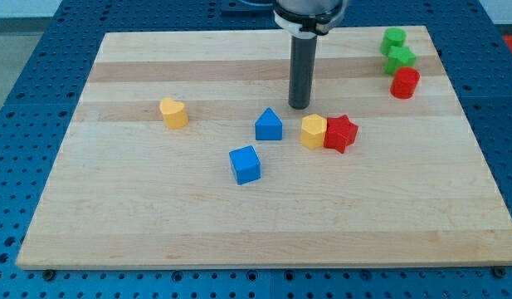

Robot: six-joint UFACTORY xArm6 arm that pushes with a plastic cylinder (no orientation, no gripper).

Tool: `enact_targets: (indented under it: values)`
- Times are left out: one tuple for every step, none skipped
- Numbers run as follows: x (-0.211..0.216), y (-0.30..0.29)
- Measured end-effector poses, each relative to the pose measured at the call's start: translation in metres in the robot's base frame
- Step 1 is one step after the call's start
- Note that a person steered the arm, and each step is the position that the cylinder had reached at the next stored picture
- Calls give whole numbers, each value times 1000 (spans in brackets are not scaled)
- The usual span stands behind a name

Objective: Push the red star below the red circle

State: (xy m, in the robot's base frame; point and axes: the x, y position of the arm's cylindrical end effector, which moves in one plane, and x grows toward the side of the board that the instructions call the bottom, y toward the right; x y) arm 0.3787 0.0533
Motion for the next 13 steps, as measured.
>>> enact_targets:
  values:
    - [8,0]
    - [26,0]
    - [47,0]
    - [65,0]
    - [81,1]
    - [82,11]
    - [74,22]
    - [63,35]
    - [63,56]
    - [63,78]
    - [71,84]
    - [90,89]
    - [94,102]
